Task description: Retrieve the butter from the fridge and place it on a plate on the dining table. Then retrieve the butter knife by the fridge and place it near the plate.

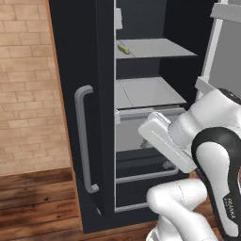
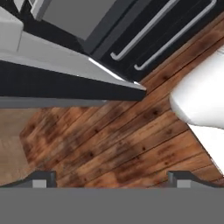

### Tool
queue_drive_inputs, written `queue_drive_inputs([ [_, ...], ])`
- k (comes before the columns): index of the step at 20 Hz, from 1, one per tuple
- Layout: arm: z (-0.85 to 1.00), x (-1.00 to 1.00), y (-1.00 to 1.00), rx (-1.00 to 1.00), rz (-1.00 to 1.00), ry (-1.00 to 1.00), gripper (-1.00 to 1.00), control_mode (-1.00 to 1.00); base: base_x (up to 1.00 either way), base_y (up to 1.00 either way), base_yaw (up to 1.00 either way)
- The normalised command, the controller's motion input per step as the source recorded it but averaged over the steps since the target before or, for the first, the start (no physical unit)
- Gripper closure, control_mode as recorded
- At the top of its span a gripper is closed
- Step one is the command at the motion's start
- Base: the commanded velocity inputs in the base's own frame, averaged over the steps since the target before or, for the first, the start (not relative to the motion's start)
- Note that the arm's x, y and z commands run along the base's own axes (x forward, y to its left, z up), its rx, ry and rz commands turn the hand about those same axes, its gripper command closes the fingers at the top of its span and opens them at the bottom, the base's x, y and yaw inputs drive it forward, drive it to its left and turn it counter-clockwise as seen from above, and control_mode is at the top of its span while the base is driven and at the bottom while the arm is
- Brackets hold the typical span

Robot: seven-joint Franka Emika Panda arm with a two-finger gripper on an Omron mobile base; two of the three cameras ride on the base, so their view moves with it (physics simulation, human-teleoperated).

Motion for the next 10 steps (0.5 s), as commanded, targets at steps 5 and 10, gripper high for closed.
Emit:
queue_drive_inputs([
  [5, 0.0, 0.16, -0.5, 0.47, 0.16, -0.04, -1.0, -1.0, 0.0, 0.0, 0.0],
  [10, 0.03, 0.5, -0.07, 0.49, 0.01, 0.0, -1.0, -1.0, 0.0, 0.0, 0.0],
])
